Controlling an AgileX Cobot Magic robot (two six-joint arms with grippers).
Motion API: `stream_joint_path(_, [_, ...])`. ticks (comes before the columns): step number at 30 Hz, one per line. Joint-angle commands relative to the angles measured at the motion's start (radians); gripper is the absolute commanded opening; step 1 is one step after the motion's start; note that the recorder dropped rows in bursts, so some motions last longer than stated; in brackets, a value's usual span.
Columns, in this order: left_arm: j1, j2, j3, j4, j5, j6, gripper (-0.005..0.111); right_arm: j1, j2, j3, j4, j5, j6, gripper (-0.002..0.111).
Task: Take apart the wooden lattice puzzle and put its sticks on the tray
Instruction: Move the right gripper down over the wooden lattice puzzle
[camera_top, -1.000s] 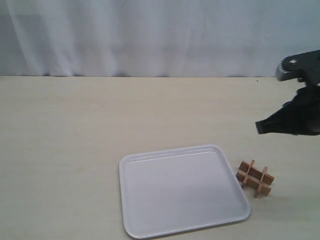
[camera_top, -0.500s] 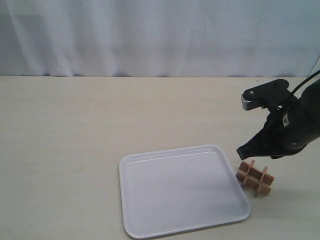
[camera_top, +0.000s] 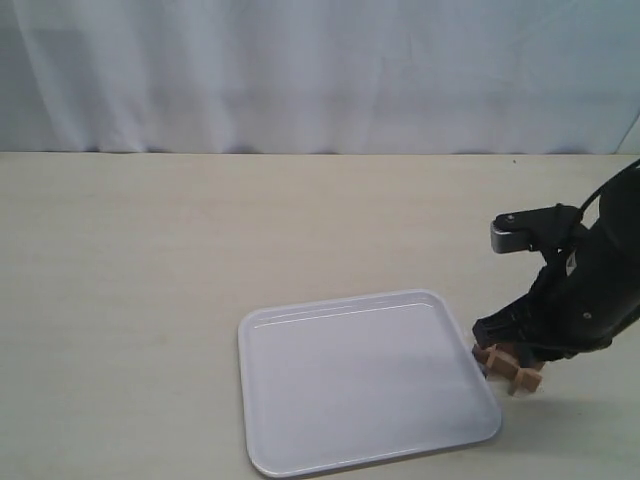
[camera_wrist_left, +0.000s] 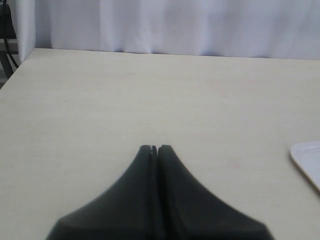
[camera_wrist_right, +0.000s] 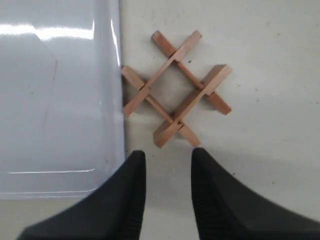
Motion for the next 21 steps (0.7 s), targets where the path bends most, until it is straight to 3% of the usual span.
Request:
stream_joint_path(1, [0.001, -0.001, 0.002, 0.003, -0.004, 0.001, 0.0, -0.001, -0.002, 0.088, 0.087, -0.068, -0.009, 0.031])
stream_joint_path(10, [0.001, -0.001, 0.002, 0.003, -0.003, 0.001, 0.0, -0.005, -0.002, 0.233, 0.121, -0.402, 0.046, 0.031])
stream_joint_path(21, [0.001, -0.001, 0.002, 0.003, -0.003, 0.001, 0.0, -0.006, 0.0, 0.233, 0.076, -0.369, 0.091, 0.031])
